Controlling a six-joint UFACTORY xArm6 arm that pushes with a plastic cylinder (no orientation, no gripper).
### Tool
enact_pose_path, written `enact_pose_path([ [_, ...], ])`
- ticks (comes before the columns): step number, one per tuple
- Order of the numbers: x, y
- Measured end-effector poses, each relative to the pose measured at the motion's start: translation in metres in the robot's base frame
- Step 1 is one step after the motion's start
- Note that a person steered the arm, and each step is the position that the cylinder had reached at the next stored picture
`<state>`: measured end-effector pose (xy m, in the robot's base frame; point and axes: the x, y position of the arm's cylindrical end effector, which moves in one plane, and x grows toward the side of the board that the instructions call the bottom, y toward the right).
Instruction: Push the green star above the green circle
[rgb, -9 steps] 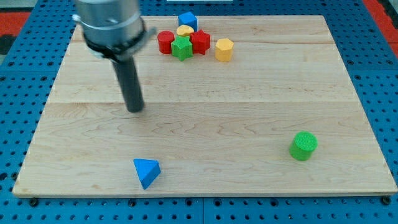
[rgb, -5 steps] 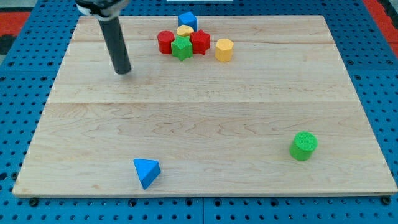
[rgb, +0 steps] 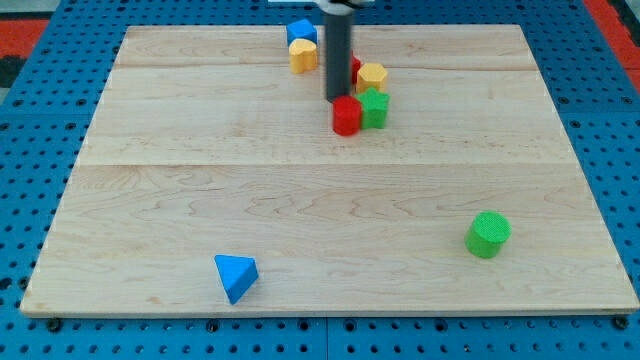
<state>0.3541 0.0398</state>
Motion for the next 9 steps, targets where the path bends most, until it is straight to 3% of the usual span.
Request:
enact_pose_path([
  [1,0.023,0.050],
  [2,0.022,0.051],
  [3,0.029,0.124],
  [4,0.032,0.148],
  [6,0.014,0.188],
  [7,0.077,0.196],
  [8,0.099,0.179],
  [9,0.076,0.178],
])
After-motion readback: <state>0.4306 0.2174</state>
